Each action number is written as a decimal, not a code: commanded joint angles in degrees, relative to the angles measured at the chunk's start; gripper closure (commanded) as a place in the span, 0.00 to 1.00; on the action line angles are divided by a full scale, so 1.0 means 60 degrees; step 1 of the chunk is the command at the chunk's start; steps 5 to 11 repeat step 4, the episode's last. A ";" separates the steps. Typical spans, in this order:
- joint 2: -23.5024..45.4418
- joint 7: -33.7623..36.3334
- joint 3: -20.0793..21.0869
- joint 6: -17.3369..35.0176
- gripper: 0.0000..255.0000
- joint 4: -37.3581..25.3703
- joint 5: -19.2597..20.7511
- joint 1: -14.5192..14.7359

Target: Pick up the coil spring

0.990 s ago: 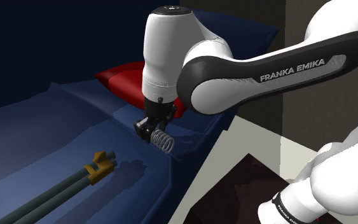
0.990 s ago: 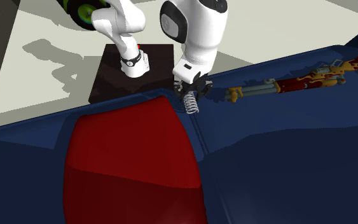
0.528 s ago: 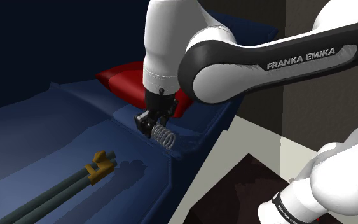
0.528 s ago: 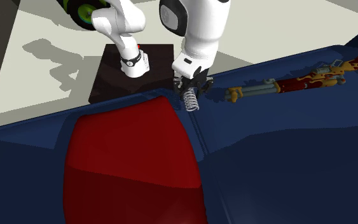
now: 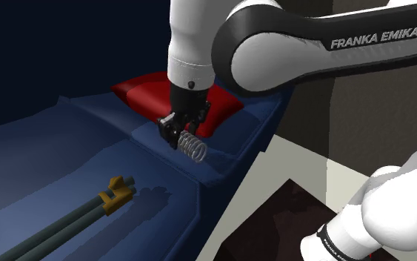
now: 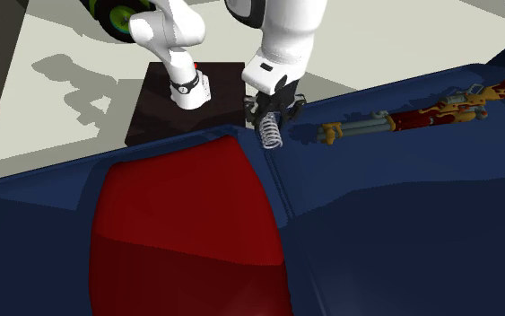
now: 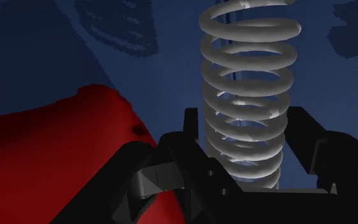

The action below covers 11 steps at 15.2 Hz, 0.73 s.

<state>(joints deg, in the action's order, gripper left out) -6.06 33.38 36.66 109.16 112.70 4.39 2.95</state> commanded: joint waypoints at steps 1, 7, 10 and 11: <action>-0.0032 -0.0047 -0.0013 -0.0261 1.00 -0.0237 -0.0025 -0.0004; -0.0047 -0.0070 -0.0019 -0.0405 1.00 -0.0370 -0.0038 -0.0007; -0.0047 -0.0070 -0.0019 -0.0405 1.00 -0.0370 -0.0038 -0.0007; -0.0047 -0.0070 -0.0019 -0.0405 1.00 -0.0370 -0.0038 -0.0007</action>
